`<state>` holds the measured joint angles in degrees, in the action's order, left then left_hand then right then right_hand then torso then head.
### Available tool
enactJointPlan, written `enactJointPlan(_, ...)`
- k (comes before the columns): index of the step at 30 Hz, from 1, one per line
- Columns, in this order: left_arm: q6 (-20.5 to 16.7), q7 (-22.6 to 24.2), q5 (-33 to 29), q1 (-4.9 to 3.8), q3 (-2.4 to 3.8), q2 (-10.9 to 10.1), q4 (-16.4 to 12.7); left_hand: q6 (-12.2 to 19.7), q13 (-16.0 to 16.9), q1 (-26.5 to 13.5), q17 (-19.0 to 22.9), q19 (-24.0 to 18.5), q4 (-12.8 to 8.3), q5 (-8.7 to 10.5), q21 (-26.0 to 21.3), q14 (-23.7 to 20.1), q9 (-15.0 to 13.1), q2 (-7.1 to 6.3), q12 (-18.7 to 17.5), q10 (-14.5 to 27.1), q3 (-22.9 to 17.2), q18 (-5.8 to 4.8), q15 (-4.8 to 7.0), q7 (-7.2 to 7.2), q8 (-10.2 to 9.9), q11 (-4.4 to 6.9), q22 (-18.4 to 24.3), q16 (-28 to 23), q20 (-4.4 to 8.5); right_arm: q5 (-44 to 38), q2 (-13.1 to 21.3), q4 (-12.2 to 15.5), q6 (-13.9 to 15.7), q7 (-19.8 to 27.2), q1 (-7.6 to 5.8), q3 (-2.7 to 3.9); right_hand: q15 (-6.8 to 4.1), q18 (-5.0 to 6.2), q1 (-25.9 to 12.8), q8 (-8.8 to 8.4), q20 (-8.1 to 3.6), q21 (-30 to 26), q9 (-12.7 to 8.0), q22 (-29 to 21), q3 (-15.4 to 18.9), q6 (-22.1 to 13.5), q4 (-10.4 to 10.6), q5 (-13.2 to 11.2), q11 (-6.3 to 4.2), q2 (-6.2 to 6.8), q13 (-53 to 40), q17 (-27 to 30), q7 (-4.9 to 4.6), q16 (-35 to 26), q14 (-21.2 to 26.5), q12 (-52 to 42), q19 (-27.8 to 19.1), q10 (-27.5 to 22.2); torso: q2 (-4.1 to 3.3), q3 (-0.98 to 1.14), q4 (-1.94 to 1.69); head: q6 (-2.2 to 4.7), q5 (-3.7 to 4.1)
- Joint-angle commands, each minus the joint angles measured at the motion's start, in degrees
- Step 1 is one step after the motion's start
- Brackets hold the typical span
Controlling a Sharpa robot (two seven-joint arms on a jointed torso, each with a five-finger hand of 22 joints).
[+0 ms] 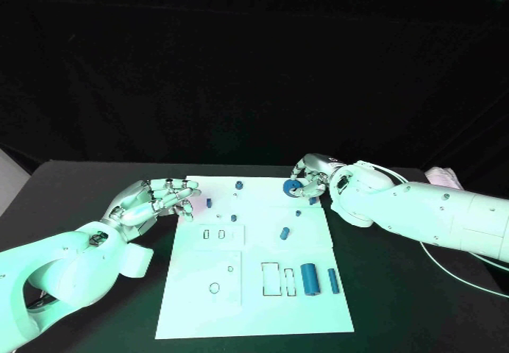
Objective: Assemble the parts on the task board
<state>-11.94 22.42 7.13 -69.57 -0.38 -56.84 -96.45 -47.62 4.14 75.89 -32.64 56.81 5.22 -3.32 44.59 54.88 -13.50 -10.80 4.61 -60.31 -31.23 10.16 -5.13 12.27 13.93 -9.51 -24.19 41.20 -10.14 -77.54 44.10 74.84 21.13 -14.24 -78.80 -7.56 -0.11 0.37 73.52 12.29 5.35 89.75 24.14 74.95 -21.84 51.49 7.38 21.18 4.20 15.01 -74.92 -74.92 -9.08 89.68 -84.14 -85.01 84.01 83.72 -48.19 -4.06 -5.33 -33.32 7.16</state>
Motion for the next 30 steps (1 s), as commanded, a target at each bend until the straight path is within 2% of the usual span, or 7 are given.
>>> enactJointPlan(1,1.2,0.2,0.1,-0.04,0.03,0.1,0.0,0.3,0.1,0.0,0.1,-0.4,-0.3,0.28,0.3,-0.3,-0.1,0.39,0.0,0.4,0.1,0.35,-0.08,0.91,-0.3,0.14,-0.1,0.3,-0.02,-0.8,0.3,0.0,-1.0,-0.6,0.27,-0.18,0.23,-0.37,0.3,0.05,0.41,0.2,0.1,15.1,0.1,0.0,0.2,0.2,0.17,0.3,-9.2,-14.0,0.0,-0.2,-5.5,0.1,6.0,0.1,-0.01,-0.01,-0.01,-0.07,-0.06)
enactJointPlan(17,1.3,0.2,0.1,-0.04,0.03,0.1,0.1,0.3,0.1,0.0,0.1,-0.4,-0.3,0.28,0.3,-0.3,-0.1,0.39,0.0,0.4,0.1,0.35,-0.08,0.91,-0.3,0.14,-0.1,0.3,-0.02,-0.3,0.8,0.3,-0.6,-0.4,0.31,-0.18,0.22,-0.37,0.3,0.15,0.43,0.2,0.1,15.1,0.1,-0.1,0.2,0.8,0.16,0.5,-9.2,-13.9,0.0,-0.2,-5.4,0.1,6.0,0.1,-0.01,0.01,0.02,-0.08,0.0)
enactJointPlan(20,1.3,0.1,0.1,-0.04,0.03,0.1,0.1,0.3,0.1,-0.1,0.1,-0.5,-0.3,0.29,0.4,-0.3,-0.1,0.4,0.0,0.5,0.1,0.35,-0.1,0.91,-0.2,0.13,-0.1,0.3,-0.03,-0.2,0.8,0.3,-0.7,-0.3,0.33,-0.18,0.07,-0.37,1.2,0.73,0.36,0.2,0.2,15.1,-0.9,0.7,0.0,0.7,-0.04,-0.26,-9.3,-14.1,0.21,-0.1,-5.5,0.0,6.0,0.3,-0.01,0.0,0.03,-0.14,-0.08)
enactJointPlan(23,1.3,0.1,0.1,-0.04,0.03,0.1,0.1,0.3,0.1,-0.1,0.1,-0.5,-0.3,0.29,0.4,-0.3,-0.1,0.4,0.0,0.5,0.1,0.35,-0.1,0.91,-0.2,0.13,-0.1,0.3,-0.03,0.0,0.8,0.3,-0.8,-0.2,0.34,-0.18,-0.39,-0.37,2.5,1.96,0.03,0.2,0.4,15.1,-4.2,2.4,-0.8,-2.2,-0.58,-1.56,-9.5,-14.3,0.77,0.0,-5.6,-0.1,6.0,0.5,-0.03,0.01,0.06,-0.14,0.01)
enactJointPlan(25,1.3,0.1,0.1,-0.04,0.03,0.1,0.1,0.3,0.1,-0.1,0.1,-0.5,-0.3,0.29,0.4,-0.3,-0.1,0.4,0.0,0.5,0.1,0.35,-0.1,0.91,-0.2,0.13,-0.1,0.3,-0.03,0.1,0.8,0.4,-0.6,-0.1,0.35,-0.18,-0.79,-0.37,3.4,3.07,-0.25,0.2,0.7,15.1,-6.7,3.8,-1.6,-2.9,-1.07,-2.63,-9.6,-14.4,1.32,0.0,-5.6,-0.1,6.0,0.7,-0.01,0.01,0.04,-0.12,0.02)
enactJointPlan(30,1.3,0.1,0.1,-0.04,0.03,0.1,0.1,0.3,0.1,-0.1,0.1,-0.5,-0.3,0.29,0.4,-0.3,-0.1,0.4,0.0,0.5,0.1,0.35,-0.1,0.91,-0.2,0.13,-0.1,0.3,-0.03,0.2,0.8,0.6,1.1,0.8,0.37,-0.18,-1.49,-0.37,2.9,5.07,-0.89,0.2,1.5,15.1,-9.1,5.6,-2.6,-3.3,-1.86,-3.15,-9.8,-14.8,2.22,0.2,-5.8,-0.3,6.0,1.1,-0.01,-0.02,0.0,-0.14,0.05)
